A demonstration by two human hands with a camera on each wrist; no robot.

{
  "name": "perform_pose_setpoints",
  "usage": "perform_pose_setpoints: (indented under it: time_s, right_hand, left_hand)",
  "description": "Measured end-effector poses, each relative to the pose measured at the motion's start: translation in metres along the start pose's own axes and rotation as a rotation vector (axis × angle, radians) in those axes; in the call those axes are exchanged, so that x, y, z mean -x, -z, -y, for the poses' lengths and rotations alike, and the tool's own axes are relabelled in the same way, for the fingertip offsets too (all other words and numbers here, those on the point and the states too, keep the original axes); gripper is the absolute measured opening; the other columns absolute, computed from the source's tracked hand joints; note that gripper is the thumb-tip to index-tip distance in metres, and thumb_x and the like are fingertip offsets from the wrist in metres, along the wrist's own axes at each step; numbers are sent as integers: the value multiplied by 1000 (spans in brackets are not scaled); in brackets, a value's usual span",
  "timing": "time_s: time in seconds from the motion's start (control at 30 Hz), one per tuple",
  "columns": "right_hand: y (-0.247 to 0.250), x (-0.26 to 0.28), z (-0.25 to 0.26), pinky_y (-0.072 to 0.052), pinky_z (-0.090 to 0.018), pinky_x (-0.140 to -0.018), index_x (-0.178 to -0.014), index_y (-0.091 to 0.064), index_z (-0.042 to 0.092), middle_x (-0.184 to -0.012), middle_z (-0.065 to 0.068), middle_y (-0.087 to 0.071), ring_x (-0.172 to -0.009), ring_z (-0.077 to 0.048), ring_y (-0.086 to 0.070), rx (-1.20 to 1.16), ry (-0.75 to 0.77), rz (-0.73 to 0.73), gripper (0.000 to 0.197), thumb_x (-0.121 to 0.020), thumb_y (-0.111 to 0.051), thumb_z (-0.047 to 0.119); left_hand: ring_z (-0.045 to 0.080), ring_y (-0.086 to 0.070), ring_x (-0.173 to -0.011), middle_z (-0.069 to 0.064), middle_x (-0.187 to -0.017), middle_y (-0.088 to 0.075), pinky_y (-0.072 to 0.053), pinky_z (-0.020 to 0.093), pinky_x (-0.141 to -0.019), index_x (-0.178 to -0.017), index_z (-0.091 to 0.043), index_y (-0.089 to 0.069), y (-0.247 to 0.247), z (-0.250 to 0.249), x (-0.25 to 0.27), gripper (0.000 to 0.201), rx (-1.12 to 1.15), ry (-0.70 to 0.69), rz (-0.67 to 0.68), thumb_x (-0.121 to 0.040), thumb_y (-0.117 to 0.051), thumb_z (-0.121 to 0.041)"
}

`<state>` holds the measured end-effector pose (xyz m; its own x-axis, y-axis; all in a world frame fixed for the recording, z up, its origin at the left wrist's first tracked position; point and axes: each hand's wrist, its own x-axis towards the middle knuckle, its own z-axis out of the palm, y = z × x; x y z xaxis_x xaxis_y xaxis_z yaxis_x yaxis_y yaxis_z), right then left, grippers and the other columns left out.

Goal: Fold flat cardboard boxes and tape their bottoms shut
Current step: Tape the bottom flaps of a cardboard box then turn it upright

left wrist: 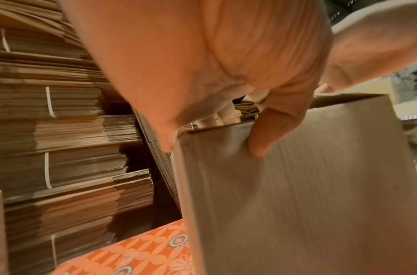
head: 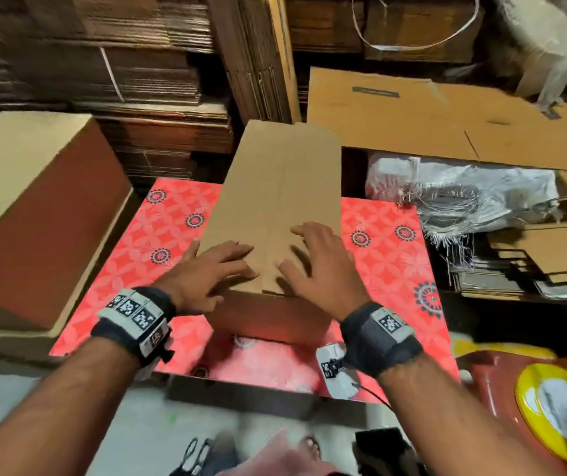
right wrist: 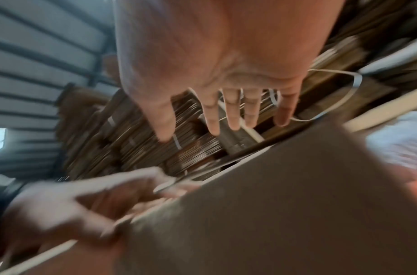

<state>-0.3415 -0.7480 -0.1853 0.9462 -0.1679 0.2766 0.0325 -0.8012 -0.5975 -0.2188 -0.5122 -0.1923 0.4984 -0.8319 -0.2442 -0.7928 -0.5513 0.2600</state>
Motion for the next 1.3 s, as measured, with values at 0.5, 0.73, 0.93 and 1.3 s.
perform_pose_setpoints:
  time_s: [0.5,0.73,0.93,1.3]
  right_hand:
    - [39,-4,58,-54,-39,-80,-113,-59,32,-114,4,-64,-98,-24,-65,245,-251,-9,37,-78,-54,44]
    - [104,41,15,-50,-26,-98,-113,-75,21,-109,10,-75,-99,-2,-67,23,-665,-352,38,-86,-60,-1]
    - [81,65,-12,-48,-41,-107,-127,-66,28,-128,1,-71,-121,-21,-65,89,-799,-349,50,-83,-54,7]
    - [68,1,64,-52,-44,-92,-139,-45,29,-137,0,-54,-116,-30,-62,458,-662,-205,46,-94,-52,24]
  left_hand:
    - [22,-55,-122,-4,-136,-56,-44,49,-103,-146,-20,-44,2,28,-10,72,274,-85,-199,-81,-36,-51]
    - [18,-42,-115,-6,-123,-42,-52,42,-88,-130,-35,-50,5,20,-34,62,6,-125,-167,-83,-26,-65]
    - [16,-39,-119,-8,-124,-37,-50,39,-93,-137,-44,-47,15,21,-38,79,-71,-105,-118,-71,-17,-76]
    - [35,-16,-147,-11,-166,11,-37,63,-102,-130,-54,-41,39,-26,-65,53,-227,-20,37,-88,-24,-80]
